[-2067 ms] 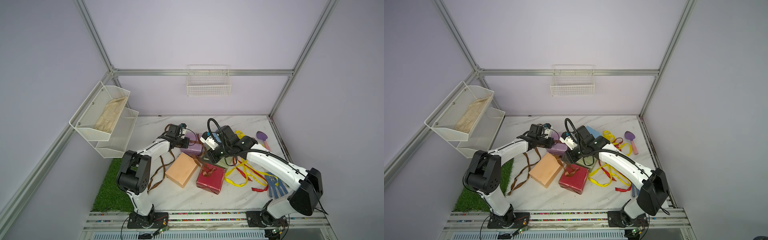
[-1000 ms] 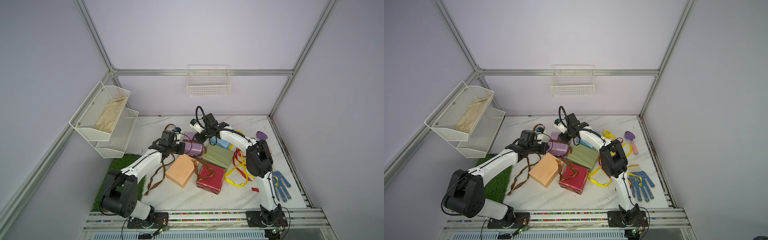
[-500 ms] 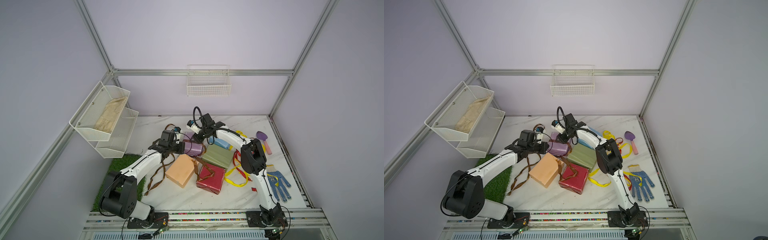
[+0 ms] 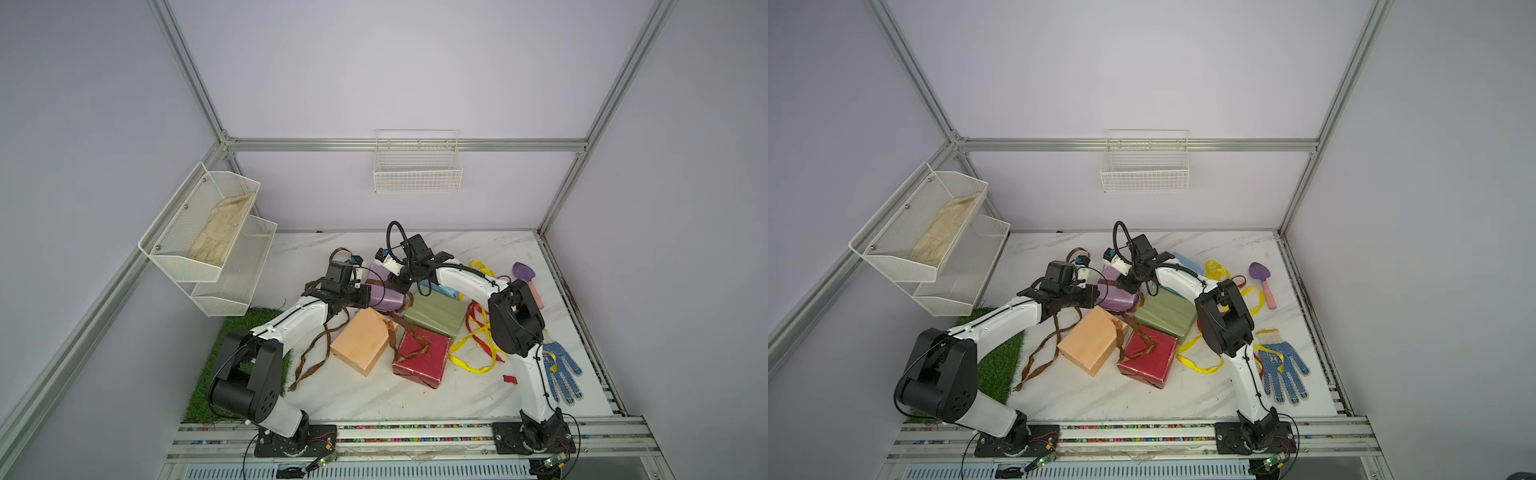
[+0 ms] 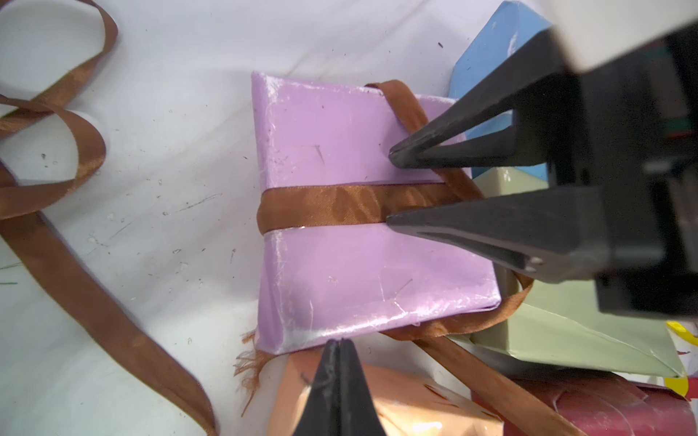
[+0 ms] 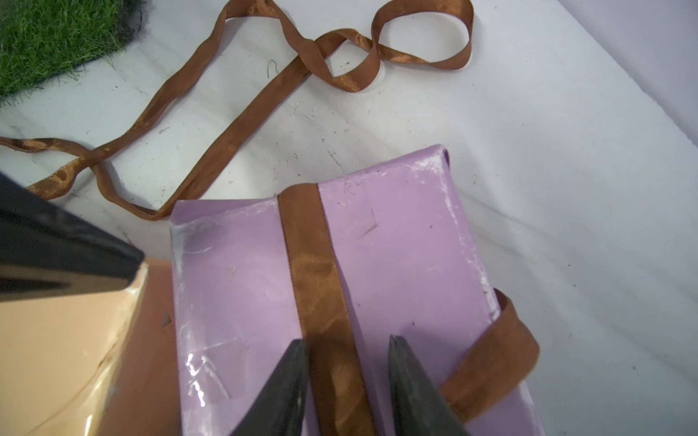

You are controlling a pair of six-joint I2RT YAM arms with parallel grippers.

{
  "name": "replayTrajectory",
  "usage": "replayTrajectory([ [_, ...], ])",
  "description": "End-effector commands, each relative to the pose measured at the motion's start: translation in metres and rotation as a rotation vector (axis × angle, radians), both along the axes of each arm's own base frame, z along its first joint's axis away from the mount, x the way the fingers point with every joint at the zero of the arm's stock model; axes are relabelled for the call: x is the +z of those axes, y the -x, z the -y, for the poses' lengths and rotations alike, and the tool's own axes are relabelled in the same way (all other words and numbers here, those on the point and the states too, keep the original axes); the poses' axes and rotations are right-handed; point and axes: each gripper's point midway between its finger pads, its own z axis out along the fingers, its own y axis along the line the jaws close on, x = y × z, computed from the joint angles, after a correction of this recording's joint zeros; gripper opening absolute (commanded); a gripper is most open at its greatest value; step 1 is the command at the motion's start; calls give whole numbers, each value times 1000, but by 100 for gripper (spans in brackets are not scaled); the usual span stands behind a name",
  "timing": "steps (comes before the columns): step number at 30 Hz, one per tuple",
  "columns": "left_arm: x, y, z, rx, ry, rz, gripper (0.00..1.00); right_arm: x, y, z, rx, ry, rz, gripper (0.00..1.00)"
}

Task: Untie the ribbon bows on the gift boxes
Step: Pull the ribbon from the gift box.

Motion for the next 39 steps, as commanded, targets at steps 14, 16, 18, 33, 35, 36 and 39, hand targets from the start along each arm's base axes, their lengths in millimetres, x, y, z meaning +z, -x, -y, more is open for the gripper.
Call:
replayTrajectory([
  [14,21,-37,9,24,55,80,5,-52,36,8,53,110,-236,41],
  [16,21,-38,8,29,54,82,5,-59,30,13,22,145,-224,39],
  [18,21,-39,6,35,51,85,5,-64,24,18,-5,179,-208,35],
  [33,26,-42,9,32,64,95,5,-59,13,13,-75,114,-232,0],
  [35,27,-43,9,31,68,96,5,-41,15,5,-63,25,-272,0],
  [36,28,-43,10,29,71,97,5,-33,16,1,-55,-10,-285,0],
  [39,33,-45,14,20,93,105,5,-7,15,-8,-42,-92,-293,0],
])
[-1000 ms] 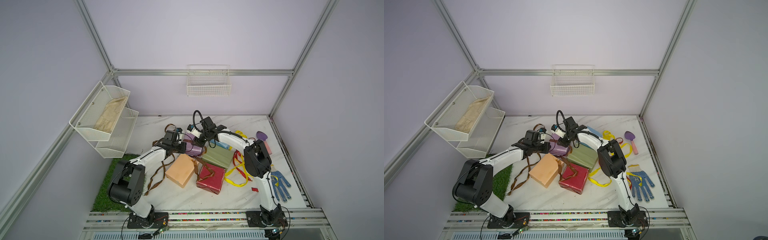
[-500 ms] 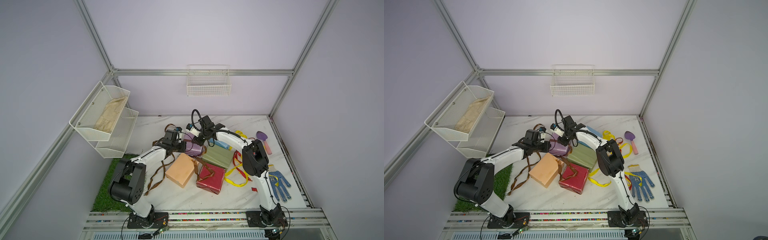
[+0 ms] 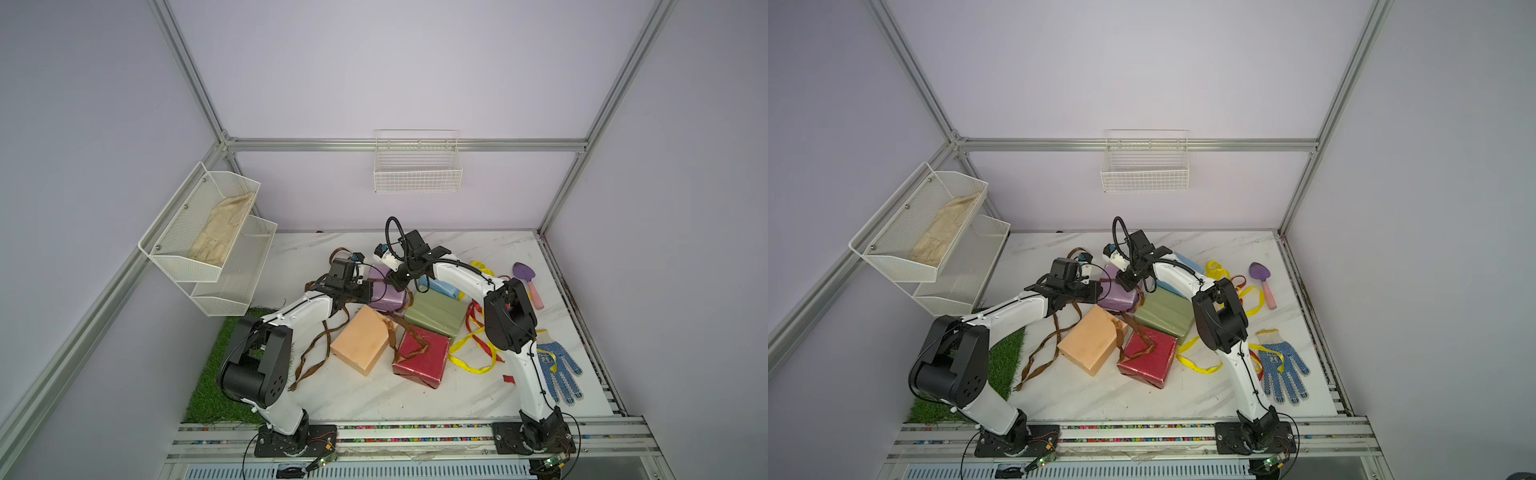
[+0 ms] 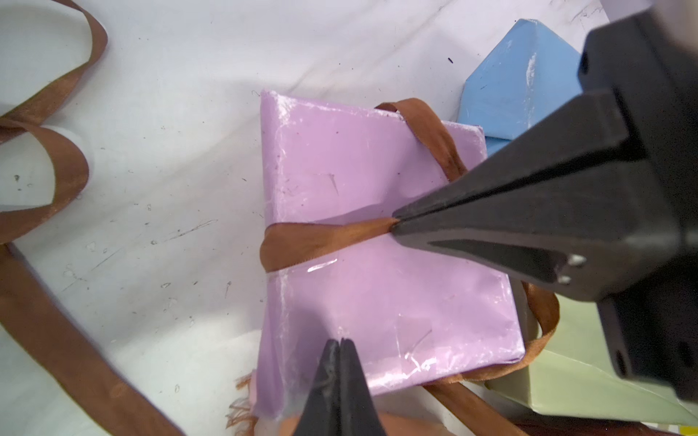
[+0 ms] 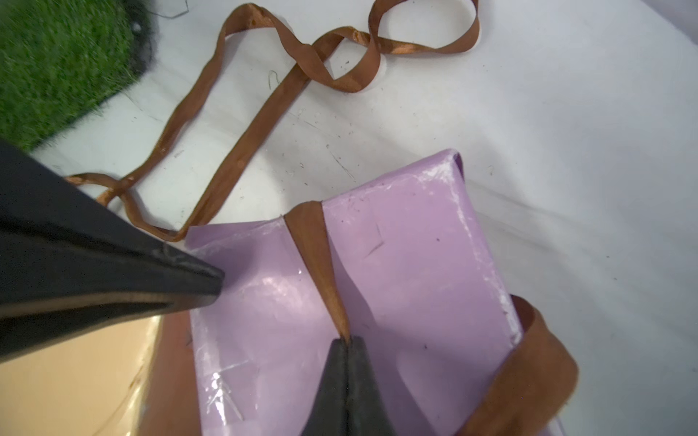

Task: Untie the ribbon bows on the gift boxes
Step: Pull the ribbon from the gift box.

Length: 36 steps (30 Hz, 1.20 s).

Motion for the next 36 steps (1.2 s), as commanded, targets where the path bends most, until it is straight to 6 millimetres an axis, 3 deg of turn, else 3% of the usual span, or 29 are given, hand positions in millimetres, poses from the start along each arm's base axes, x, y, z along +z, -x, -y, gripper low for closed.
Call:
replayTrajectory([
  [1,36,-21,9,-2,72,90,5,-3,17,-5,14,-57,-136,0],
  [6,34,-23,15,-13,103,93,5,30,11,-10,0,-120,-118,0],
  [14,17,-26,21,-23,138,79,4,48,3,-7,-47,-135,-88,0],
  [18,10,-26,19,-14,127,73,4,70,-2,-4,-75,-162,-52,0],
  [27,-1,-25,18,-4,119,54,3,179,-8,5,-129,-290,143,0],
  [36,-8,-26,18,6,123,43,2,305,13,22,-127,-451,385,0],
])
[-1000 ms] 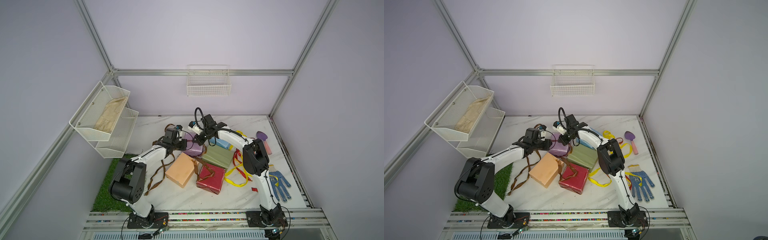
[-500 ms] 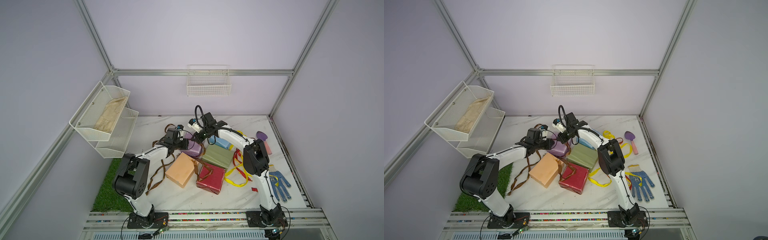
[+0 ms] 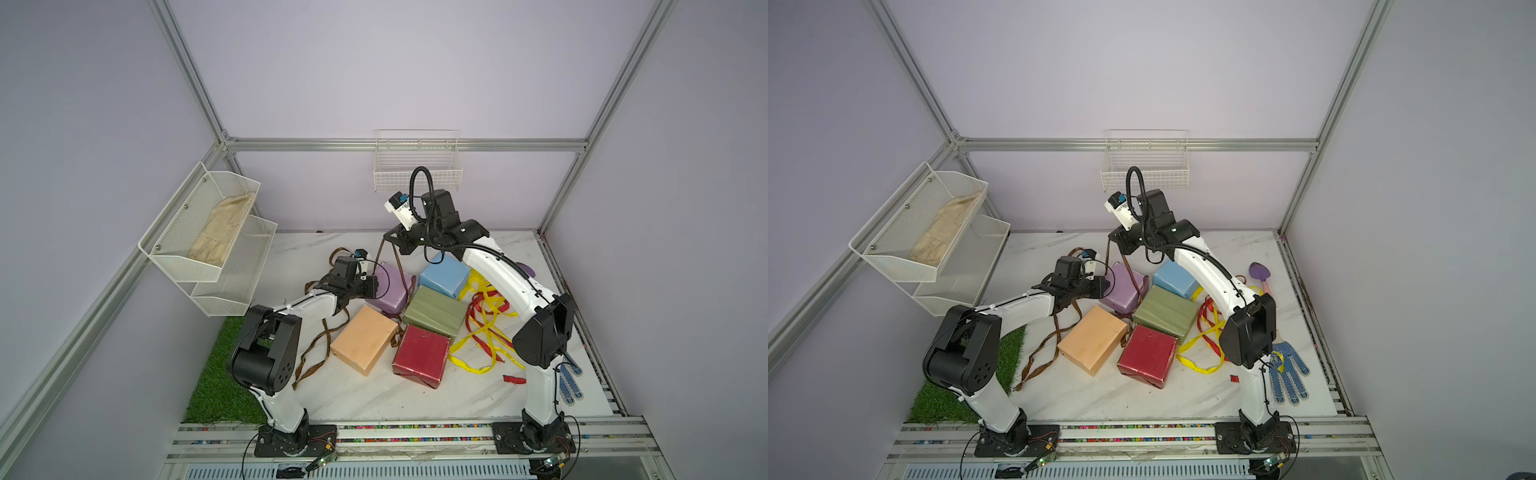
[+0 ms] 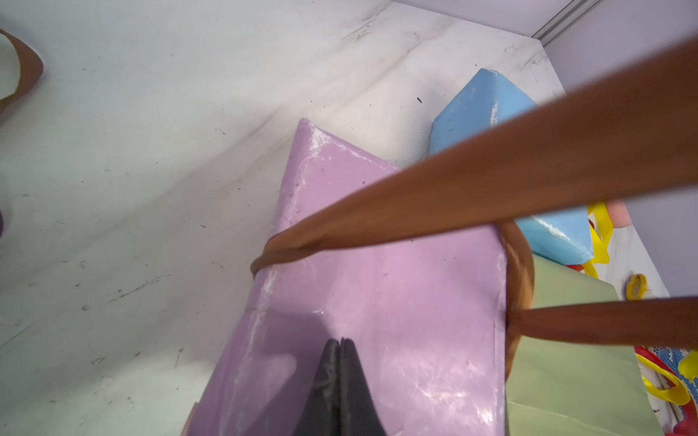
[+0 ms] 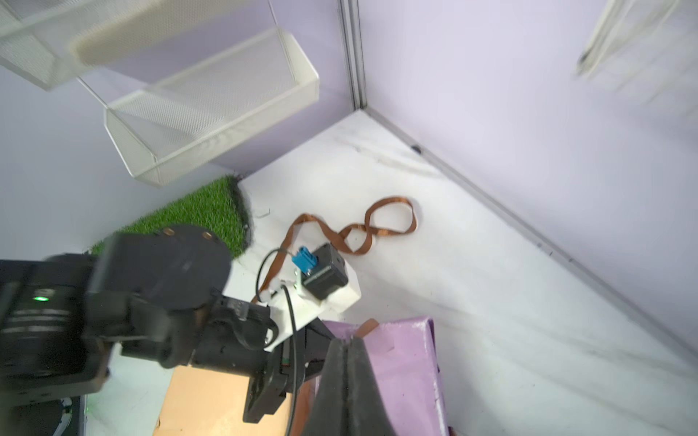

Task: Untie the ribbon bows on the gift boxes
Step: Pull the ribbon from the gift box.

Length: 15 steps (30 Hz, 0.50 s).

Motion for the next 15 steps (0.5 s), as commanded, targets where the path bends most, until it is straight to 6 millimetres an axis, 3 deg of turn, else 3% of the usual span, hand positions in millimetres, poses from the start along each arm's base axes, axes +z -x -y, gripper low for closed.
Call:
replayTrajectory([
  [1,-4,-5,-1,13,11,3,2,80,12,11,-12,-124,169,0],
  [5,-8,-5,-1,13,11,-7,2,138,29,22,-15,-209,303,0],
  [15,-13,-4,-3,21,4,-16,2,228,78,65,-67,-261,568,0],
])
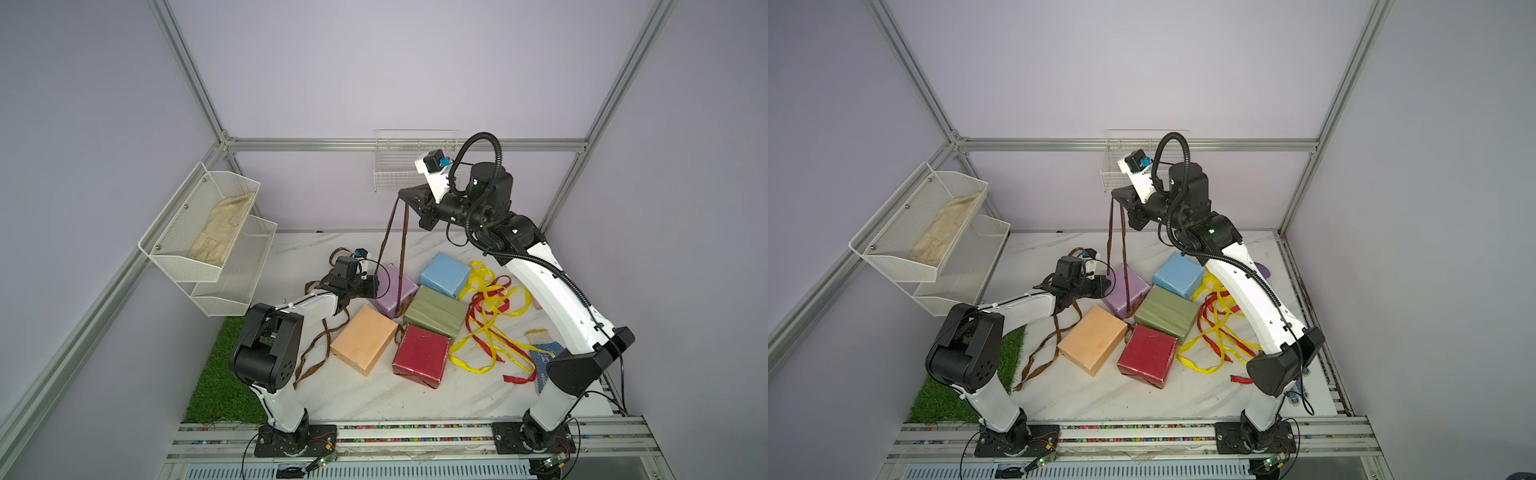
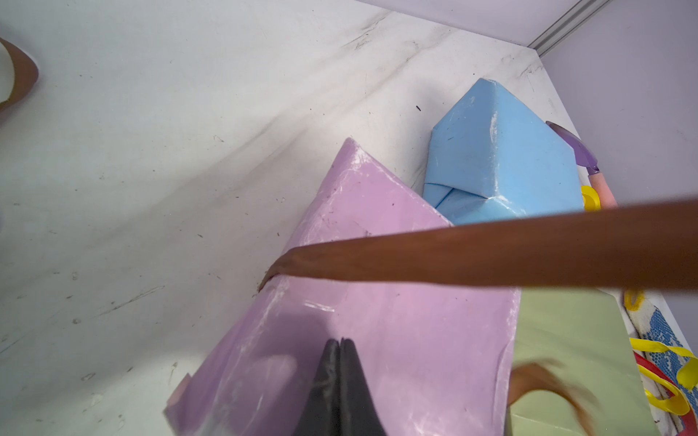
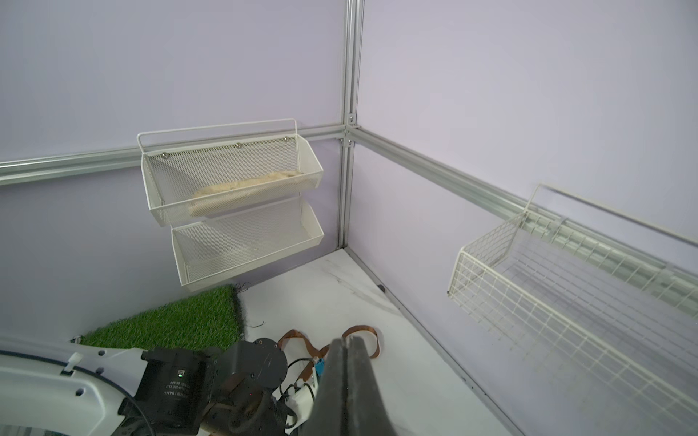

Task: Untie the ribbon bows on the gift boxes
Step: Pull the ribbon from the gift box.

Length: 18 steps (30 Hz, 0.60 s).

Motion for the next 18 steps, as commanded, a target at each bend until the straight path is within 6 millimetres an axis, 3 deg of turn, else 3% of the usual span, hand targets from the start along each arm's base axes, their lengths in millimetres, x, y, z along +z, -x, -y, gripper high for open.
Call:
replayTrajectory([
  [1,-12,0,-5,17,-8,-27,2,63,28,26,-36,-69,193,0],
  [8,-15,0,-4,18,-10,-32,1,113,69,59,-91,-115,343,0],
  [18,-19,-2,-5,24,-16,-36,2,165,101,93,-184,-127,513,0],
])
